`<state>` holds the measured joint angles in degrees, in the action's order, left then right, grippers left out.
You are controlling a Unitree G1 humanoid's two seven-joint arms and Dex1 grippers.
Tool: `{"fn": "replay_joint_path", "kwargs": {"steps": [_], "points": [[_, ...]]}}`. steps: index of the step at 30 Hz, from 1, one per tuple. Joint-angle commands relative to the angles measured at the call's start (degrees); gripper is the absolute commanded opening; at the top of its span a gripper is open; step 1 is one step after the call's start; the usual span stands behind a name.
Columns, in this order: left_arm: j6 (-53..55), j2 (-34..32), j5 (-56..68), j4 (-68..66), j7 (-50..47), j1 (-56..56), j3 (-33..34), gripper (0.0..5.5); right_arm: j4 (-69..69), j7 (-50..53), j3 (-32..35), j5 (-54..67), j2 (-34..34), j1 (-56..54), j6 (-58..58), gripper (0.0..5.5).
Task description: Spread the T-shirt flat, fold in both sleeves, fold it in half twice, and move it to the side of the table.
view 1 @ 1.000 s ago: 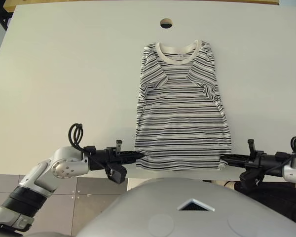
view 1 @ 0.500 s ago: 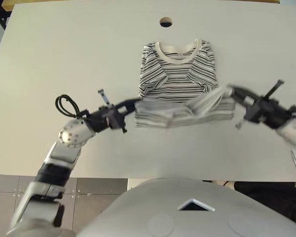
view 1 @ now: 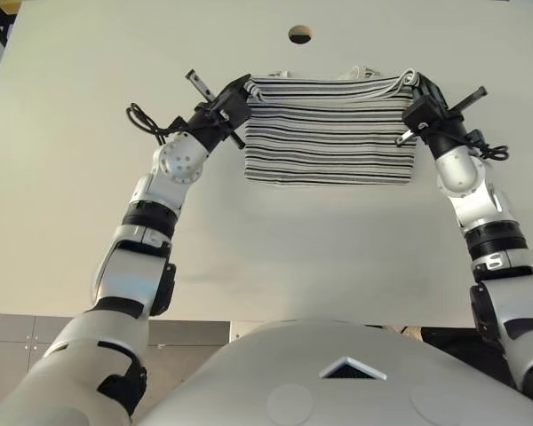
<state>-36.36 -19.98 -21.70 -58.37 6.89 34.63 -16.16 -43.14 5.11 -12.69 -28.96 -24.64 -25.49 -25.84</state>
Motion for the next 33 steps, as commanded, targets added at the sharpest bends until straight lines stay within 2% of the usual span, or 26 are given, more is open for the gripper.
{"fn": "replay_joint_path", "kwargs": {"steps": [1,11,17,20,24,26,28,30,33], "points": [[1.8,1.4,-2.3,-8.2,-2.6,4.2,-1.1,0.52,-7.4,2.4,-1.7,-1.2,1.9,-5.3,-0.7,0.44],[6.4,3.4,2.1,-14.8,-2.6,5.8,3.8,2.03,-21.3,2.7,-4.1,-1.0,4.5,-13.7,-1.8,2.17],[11.7,7.0,10.6,-16.0,-0.4,8.3,12.0,2.96,-21.5,3.5,-1.5,2.1,4.8,-15.0,-2.1,3.23],[14.6,9.1,15.4,-16.4,1.7,9.7,16.5,3.36,-17.3,1.9,-0.6,3.9,3.3,-12.4,-5.1,3.28],[15.0,11.3,15.7,-16.4,3.9,11.5,16.7,3.94,-2.0,-3.0,1.7,7.8,-0.8,-3.3,-7.9,3.28],[14.9,10.2,15.4,-16.3,2.3,11.7,16.9,4.16,6.7,-6.1,1.8,8.1,-3.0,1.9,-7.1,3.28],[14.3,7.7,15.7,-15.9,-0.8,11.1,18.1,4.48,13.9,-9.1,-0.9,3.9,-6.1,7.1,-6.6,3.28],[12.9,5.2,16.8,-14.9,-3.4,9.2,19.9,4.52,17.3,-9.1,-4.6,-4.6,-9.3,10.5,-5.1,3.28],[10.1,1.4,18.9,-12.2,-8.4,5.5,23.6,4.52,19.0,-10.4,-7.0,-11.3,-13.1,11.8,-3.6,3.28]]}}
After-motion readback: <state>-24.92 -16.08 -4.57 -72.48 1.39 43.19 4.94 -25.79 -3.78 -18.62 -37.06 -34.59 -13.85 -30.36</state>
